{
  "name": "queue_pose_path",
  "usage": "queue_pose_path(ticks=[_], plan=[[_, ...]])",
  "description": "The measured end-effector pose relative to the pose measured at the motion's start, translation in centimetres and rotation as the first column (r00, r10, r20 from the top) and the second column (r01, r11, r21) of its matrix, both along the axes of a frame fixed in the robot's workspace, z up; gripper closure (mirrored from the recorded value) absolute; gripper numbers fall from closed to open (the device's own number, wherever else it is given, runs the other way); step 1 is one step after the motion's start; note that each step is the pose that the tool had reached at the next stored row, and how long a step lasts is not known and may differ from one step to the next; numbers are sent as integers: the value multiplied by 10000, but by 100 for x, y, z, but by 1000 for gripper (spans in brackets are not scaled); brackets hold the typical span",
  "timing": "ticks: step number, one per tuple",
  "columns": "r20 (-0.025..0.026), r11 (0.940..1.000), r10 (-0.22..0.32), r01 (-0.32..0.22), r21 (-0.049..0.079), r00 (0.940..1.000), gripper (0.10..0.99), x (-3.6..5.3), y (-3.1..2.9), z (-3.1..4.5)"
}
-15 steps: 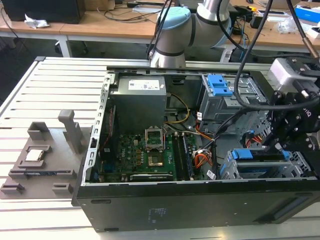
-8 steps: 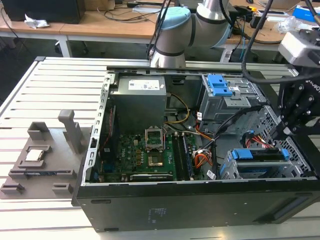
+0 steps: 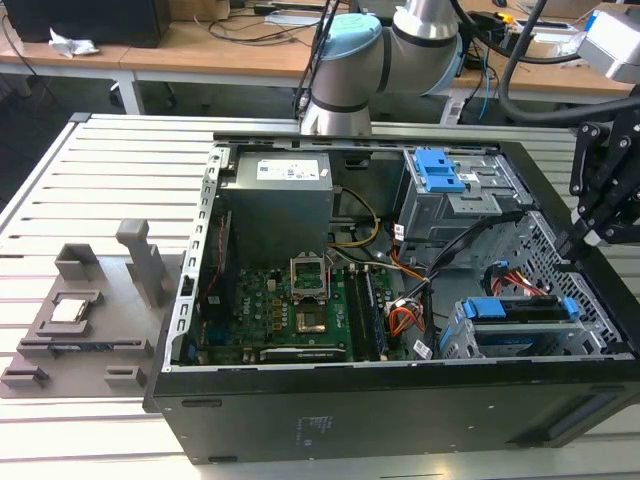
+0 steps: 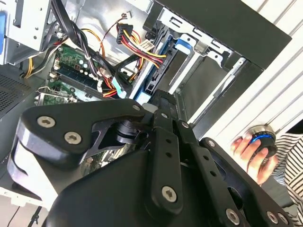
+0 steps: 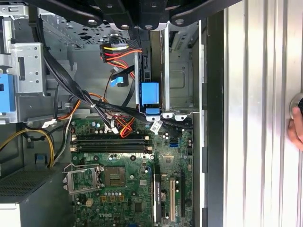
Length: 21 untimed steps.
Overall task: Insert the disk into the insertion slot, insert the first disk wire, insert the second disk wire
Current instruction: 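Insert the first disk wire, then insert the second disk wire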
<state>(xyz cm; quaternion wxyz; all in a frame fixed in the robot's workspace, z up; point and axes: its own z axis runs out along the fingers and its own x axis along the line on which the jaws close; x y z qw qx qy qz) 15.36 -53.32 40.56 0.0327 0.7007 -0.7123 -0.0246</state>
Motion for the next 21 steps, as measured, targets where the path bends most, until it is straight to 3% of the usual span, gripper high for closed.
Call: queue_pose_path(ticks=[12,13,14,16,18,21], plan=[[0,10000,0,0,-1,10000,980,0,0,6],[0,10000,0,0,0,10000,918,0,0,6],[0,10000,1,-1,0,10000,918,0,0,6],[0,10000,1,-1,-1,10000,784,0,0,7],[0,10000,0,0,-6,10000,784,-17,1,-1],[0,10000,1,-1,-1,10000,784,-119,35,-169]])
